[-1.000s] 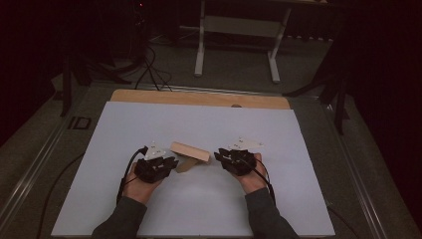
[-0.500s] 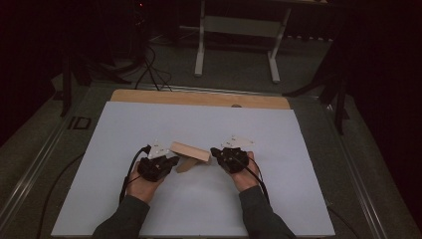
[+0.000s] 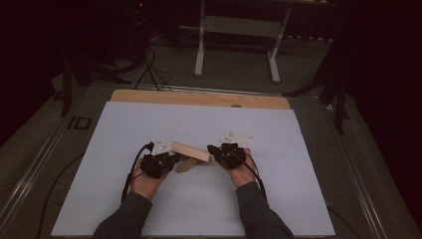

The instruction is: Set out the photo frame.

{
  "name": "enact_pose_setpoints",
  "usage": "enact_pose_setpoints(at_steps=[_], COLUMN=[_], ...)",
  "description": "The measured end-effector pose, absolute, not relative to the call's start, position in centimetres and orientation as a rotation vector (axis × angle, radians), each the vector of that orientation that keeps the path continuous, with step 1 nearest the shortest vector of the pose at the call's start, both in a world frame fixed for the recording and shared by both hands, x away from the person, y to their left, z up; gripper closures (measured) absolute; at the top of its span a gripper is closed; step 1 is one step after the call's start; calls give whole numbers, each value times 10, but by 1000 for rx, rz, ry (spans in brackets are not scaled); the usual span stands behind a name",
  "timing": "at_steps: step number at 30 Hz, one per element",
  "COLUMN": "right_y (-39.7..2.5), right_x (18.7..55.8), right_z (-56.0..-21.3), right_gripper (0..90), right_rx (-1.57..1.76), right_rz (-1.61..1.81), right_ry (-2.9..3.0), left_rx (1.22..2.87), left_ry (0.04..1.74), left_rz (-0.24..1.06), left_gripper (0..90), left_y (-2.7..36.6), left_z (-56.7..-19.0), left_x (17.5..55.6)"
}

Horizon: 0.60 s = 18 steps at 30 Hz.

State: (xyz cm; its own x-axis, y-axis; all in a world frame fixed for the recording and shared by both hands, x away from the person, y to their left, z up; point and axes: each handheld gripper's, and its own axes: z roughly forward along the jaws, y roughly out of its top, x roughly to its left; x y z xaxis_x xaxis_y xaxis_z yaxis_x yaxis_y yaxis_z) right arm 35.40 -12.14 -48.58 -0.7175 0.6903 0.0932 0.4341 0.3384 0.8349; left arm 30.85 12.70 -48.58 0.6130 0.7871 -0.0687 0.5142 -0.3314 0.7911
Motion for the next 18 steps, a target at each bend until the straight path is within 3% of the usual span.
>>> enact_pose_setpoints(at_steps=[18], right_y=[-121], right_x=[348], right_z=[-484], right_gripper=[898], right_rx=[963], right_rz=[1298], right_ry=[2353], left_rx=[2025], left_ry=[984], left_rz=[397], left_gripper=[894], left_y=[112], left_z=[-481], left_x=[308])
